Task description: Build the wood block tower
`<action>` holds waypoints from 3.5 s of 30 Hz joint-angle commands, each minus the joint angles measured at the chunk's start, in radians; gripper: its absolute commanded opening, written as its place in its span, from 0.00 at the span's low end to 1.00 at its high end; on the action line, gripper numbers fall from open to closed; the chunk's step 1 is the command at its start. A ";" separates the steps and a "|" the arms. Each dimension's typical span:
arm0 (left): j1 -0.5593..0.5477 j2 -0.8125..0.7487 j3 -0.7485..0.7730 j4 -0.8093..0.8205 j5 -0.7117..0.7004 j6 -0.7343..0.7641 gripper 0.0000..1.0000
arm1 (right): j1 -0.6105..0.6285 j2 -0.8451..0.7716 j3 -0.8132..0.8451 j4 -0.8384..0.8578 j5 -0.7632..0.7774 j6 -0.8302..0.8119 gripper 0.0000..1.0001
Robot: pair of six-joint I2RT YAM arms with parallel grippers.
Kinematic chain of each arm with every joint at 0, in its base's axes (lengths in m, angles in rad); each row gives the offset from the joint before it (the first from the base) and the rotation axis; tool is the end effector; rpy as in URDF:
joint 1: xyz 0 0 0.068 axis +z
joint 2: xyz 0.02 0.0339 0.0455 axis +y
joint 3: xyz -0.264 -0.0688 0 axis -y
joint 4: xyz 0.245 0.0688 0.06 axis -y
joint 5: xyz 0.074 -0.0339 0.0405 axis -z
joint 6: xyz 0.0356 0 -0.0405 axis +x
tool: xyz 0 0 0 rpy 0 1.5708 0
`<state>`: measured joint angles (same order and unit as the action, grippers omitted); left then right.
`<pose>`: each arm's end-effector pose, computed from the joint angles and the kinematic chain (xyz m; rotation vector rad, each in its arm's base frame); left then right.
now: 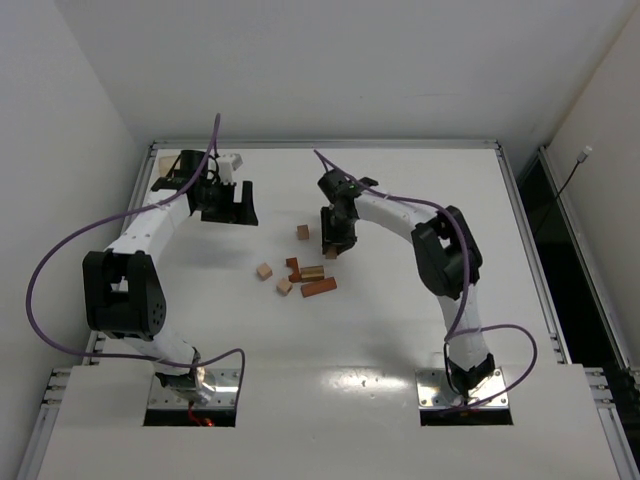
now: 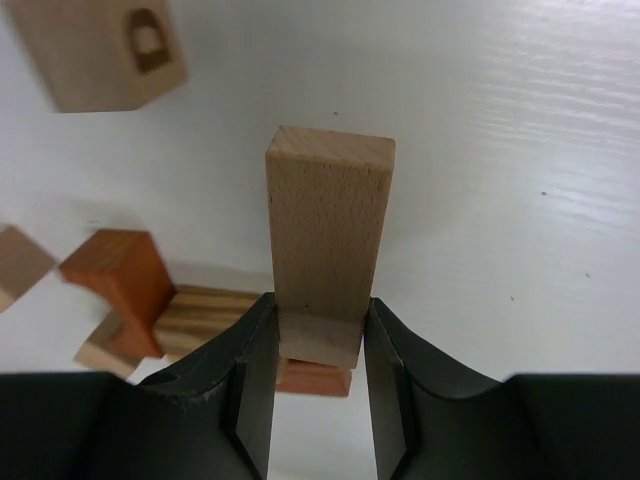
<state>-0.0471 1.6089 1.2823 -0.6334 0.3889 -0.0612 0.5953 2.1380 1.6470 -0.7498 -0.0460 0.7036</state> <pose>0.3417 -0.0296 0.2679 0.1378 2.5042 -0.5350 0.3648 0.2490 0.1699 0.1452 2.8829 0.3436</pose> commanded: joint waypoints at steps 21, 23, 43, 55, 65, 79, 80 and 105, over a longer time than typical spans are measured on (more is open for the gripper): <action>-0.011 0.025 0.023 0.038 0.010 0.004 0.84 | 0.014 0.013 -0.036 0.038 -0.061 0.002 0.62; -0.011 -0.010 -0.003 0.038 0.010 0.004 0.84 | 0.024 -0.036 -0.073 0.059 -0.046 -0.019 0.63; -0.011 -0.201 -0.106 0.015 0.019 0.043 0.86 | 0.162 -0.512 -0.369 0.141 -0.428 -1.294 0.61; -0.011 -0.130 -0.066 0.006 0.019 0.052 0.86 | 0.162 -0.477 -0.515 0.269 -0.377 -1.452 0.56; -0.011 -0.103 -0.047 0.006 0.010 0.061 0.86 | 0.162 -0.349 -0.495 0.288 -0.368 -1.452 0.49; -0.011 -0.073 -0.047 0.024 0.010 0.070 0.86 | 0.153 -0.208 -0.368 0.236 -0.341 -1.443 0.49; -0.011 -0.064 -0.047 0.024 0.010 0.070 0.86 | 0.162 -0.193 -0.359 0.221 -0.341 -1.443 0.49; 0.045 -0.046 -0.038 0.024 0.010 0.100 0.86 | 0.256 -0.130 -0.352 0.202 -0.198 -1.402 0.00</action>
<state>-0.0177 1.5692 1.2018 -0.6346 0.3920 0.0223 0.8276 2.0129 1.2995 -0.5907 -0.2756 -0.7219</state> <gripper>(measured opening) 0.863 0.303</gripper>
